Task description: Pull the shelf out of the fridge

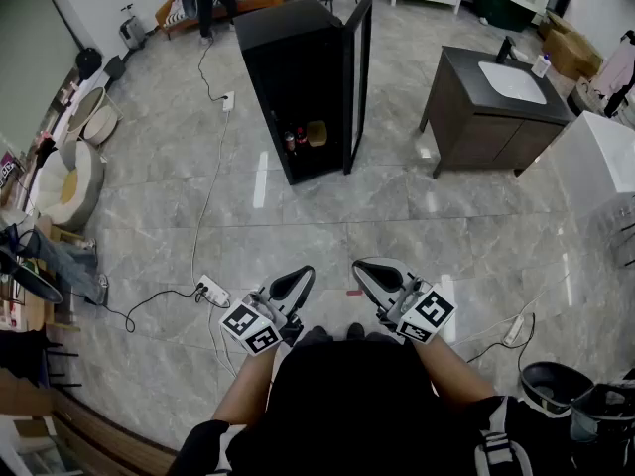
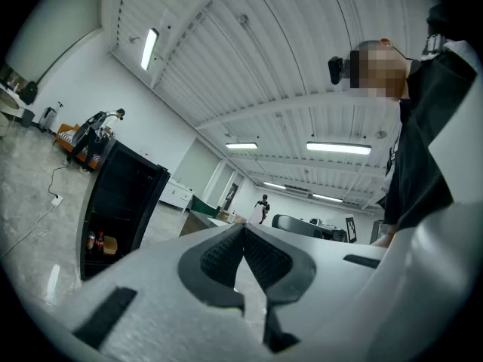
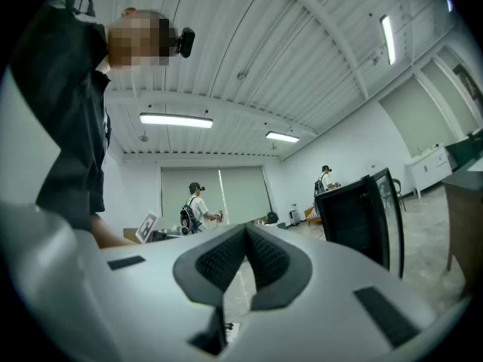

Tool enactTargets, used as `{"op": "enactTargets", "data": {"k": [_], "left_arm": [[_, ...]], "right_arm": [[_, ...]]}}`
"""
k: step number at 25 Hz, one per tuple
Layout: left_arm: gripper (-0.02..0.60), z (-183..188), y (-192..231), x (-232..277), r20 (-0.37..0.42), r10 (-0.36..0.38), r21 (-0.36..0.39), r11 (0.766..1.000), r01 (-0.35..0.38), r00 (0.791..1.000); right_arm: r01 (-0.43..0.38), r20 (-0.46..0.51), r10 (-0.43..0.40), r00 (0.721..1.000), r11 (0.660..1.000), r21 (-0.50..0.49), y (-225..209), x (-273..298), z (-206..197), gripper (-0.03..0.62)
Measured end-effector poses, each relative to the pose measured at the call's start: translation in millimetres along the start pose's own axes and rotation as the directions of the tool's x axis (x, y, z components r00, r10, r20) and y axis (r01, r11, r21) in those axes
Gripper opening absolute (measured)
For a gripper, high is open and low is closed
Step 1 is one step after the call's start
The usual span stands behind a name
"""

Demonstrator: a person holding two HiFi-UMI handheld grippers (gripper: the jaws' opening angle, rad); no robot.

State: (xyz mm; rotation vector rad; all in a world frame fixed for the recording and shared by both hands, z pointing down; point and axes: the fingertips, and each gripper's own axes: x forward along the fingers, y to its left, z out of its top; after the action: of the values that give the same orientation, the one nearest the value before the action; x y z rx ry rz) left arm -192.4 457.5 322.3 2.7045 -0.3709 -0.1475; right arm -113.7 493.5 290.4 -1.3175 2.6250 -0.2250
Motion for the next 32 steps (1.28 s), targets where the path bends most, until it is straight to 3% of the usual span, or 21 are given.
{"op": "enactTargets", "data": {"k": [17, 28, 32], "left_arm": [[0.014, -8.1, 0.3, 12.9, 0.005, -0.013, 0.015, 1.000, 0.013, 1.000], [0.014, -0.6, -4.4, 11.6, 0.024, 0.021, 0.017, 1.000, -0.021, 0.999], [0.014, 4.1, -8.5, 15.6, 0.058, 0.039, -0.015, 0.999, -0.038, 0.998]], "right_arm": [[-0.031, -0.038, 0.030, 0.999, 0.999, -0.021, -4.0, -9.0, -8.3, 0.026], [-0.063, -0.054, 0.063, 0.997, 0.998, 0.001, -5.5, -8.6, -12.8, 0.026], [-0.055, -0.075, 0.055, 0.996, 0.998, 0.008, -11.1, -13.1, -17.9, 0.026]]}}
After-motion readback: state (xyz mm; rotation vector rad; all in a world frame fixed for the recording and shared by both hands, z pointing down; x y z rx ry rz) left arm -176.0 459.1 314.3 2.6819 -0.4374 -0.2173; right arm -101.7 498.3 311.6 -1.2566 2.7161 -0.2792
